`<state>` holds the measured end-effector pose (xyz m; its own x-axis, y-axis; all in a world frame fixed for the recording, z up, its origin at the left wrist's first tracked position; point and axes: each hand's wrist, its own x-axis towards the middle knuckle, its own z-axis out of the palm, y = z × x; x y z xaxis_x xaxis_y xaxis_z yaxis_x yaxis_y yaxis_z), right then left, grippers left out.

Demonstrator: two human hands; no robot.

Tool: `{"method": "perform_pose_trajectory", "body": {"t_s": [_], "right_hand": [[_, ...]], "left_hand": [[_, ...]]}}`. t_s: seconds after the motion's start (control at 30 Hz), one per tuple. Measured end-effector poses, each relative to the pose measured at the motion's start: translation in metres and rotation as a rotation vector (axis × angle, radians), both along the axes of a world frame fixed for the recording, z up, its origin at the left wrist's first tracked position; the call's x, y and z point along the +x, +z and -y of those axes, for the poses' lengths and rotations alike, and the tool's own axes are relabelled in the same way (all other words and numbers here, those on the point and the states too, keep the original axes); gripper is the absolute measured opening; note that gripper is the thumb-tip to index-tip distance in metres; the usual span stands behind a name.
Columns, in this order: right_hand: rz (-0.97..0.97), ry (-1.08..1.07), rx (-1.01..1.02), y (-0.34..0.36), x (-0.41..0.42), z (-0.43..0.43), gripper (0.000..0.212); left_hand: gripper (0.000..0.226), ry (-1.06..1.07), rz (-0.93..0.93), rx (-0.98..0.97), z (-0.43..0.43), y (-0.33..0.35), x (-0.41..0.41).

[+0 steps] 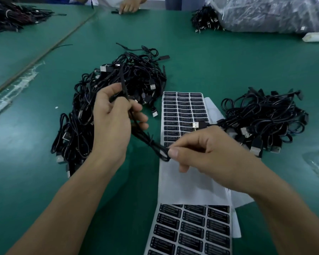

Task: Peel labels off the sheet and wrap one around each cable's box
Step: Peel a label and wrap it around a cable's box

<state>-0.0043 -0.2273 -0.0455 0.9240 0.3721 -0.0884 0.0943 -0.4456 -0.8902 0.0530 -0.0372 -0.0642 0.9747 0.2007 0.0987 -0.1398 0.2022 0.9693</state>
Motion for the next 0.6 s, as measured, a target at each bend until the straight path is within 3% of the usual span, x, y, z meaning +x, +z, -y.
{"method": "perform_pose_trajectory", "body": {"t_s": [0.23, 0.33, 0.5, 0.6], "right_hand": [[0.038, 0.093, -0.08, -0.005, -0.008, -0.019, 0.024], [0.121, -0.102, -0.121, -0.002, -0.004, -0.011, 0.038], [0.238, -0.513, -0.298, -0.005, 0.003, 0.012, 0.015], [0.19, -0.498, -0.53, -0.012, -0.001, 0.009, 0.038]], "left_hand": [[0.032, -0.074, -0.053, -0.031, -0.009, 0.009, 0.003], [0.03, -0.052, -0.048, 0.013, -0.011, 0.011, 0.003], [0.028, -0.014, 0.115, 0.327, -0.004, 0.005, -0.001], [0.027, -0.045, 0.18, 0.578, -0.002, 0.0, -0.003]]}}
